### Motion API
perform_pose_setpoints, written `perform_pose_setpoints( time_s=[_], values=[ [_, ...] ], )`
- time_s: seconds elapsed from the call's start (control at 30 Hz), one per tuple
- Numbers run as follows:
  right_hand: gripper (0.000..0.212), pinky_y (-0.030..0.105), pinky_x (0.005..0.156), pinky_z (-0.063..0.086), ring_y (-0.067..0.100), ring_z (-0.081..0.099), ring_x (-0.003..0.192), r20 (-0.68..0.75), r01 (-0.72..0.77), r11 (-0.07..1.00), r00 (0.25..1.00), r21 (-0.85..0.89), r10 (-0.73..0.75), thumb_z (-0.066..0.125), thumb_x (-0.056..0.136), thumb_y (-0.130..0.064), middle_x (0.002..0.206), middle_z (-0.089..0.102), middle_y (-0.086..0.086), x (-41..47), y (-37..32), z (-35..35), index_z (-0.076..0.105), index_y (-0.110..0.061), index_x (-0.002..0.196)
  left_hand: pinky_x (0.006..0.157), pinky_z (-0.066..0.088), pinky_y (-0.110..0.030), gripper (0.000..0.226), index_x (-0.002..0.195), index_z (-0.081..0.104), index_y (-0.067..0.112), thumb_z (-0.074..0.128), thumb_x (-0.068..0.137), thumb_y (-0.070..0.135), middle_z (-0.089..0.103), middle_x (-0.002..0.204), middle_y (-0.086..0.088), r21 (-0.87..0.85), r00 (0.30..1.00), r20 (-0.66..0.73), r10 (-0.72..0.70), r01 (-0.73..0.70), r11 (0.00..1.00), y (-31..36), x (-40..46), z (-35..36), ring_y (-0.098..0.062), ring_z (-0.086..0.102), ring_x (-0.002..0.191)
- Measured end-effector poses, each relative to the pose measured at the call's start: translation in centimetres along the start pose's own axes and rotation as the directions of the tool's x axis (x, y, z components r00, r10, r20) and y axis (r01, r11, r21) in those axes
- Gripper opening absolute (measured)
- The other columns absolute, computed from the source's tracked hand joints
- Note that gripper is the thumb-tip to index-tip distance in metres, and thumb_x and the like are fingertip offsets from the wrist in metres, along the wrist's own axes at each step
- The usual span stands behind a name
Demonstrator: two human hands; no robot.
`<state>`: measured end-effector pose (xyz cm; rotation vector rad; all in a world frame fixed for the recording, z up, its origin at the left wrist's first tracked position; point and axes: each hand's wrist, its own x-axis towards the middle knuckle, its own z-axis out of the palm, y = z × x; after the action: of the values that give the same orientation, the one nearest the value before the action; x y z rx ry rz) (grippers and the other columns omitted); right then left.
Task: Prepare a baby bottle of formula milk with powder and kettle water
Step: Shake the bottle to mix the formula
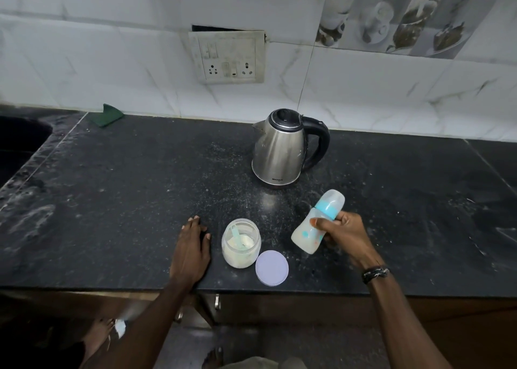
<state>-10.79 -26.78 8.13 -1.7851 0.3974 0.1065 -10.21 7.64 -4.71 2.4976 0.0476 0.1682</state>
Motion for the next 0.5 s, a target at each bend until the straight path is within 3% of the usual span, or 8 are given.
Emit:
perform_pose_setpoints(
  time_s=[0.17, 0.27, 0.37, 0.5],
  values=[
    [0.035, 0.019, 0.067, 0.058, 0.01, 0.076, 0.083, 0.147, 0.095, 0.973, 0.987, -0.212, -0.064, 0.087, 0.071, -0.006, 0.093, 0.079, -0.001, 0.9, -0.3, -0.1, 0.073, -0.01, 0.103, 0.118, 0.032, -0.045, 0.041, 0.136, 0.05, -0.001, 0.056, 0.099, 0.015, 0.048, 0.147, -0.021, -0.015, 1.0, -0.013, 0.008, -0.008, 1.0, 0.1, 0.1, 0.0, -0.035, 0.041, 0.141],
    [0.047, 0.022, 0.076, 0.058, 0.007, 0.073, 0.089, 0.096, 0.163, 0.934, 0.985, -0.318, -0.14, 0.089, 0.069, -0.015, 0.101, 0.076, -0.005, 2.0, -0.7, 0.4, 0.069, -0.016, 0.111, 0.117, 0.032, -0.046, 0.038, 0.133, 0.052, -0.001, 0.057, 0.099, 0.014, 0.049, 0.147, -0.021, -0.012, 1.0, -0.014, 0.014, -0.014, 1.0, 0.1, 0.0, 0.0, -0.035, 0.042, 0.14],
    [0.058, 0.036, 0.088, 0.056, 0.015, 0.069, 0.098, 0.008, 0.189, 0.867, 0.978, -0.462, -0.209, 0.09, 0.067, -0.024, 0.109, 0.074, -0.001, 3.7, -1.4, 1.4, 0.066, -0.015, 0.119, 0.117, 0.033, -0.046, 0.035, 0.131, 0.054, 0.0, 0.056, 0.099, 0.014, 0.047, 0.148, -0.021, -0.01, 1.0, -0.013, 0.014, -0.014, 1.0, 0.1, 0.0, 0.0, -0.035, 0.041, 0.14],
    [0.064, 0.043, 0.094, 0.054, 0.023, 0.067, 0.105, -0.084, 0.169, 0.866, 0.968, -0.471, -0.235, 0.089, 0.069, -0.029, 0.117, 0.072, 0.005, 6.1, -2.0, 2.6, 0.062, -0.014, 0.124, 0.118, 0.032, -0.045, 0.038, 0.134, 0.053, -0.002, 0.055, 0.1, 0.015, 0.046, 0.149, -0.02, -0.003, 1.0, -0.011, 0.011, -0.011, 1.0, 0.2, 0.0, -0.1, -0.034, 0.04, 0.141]
  ],
)
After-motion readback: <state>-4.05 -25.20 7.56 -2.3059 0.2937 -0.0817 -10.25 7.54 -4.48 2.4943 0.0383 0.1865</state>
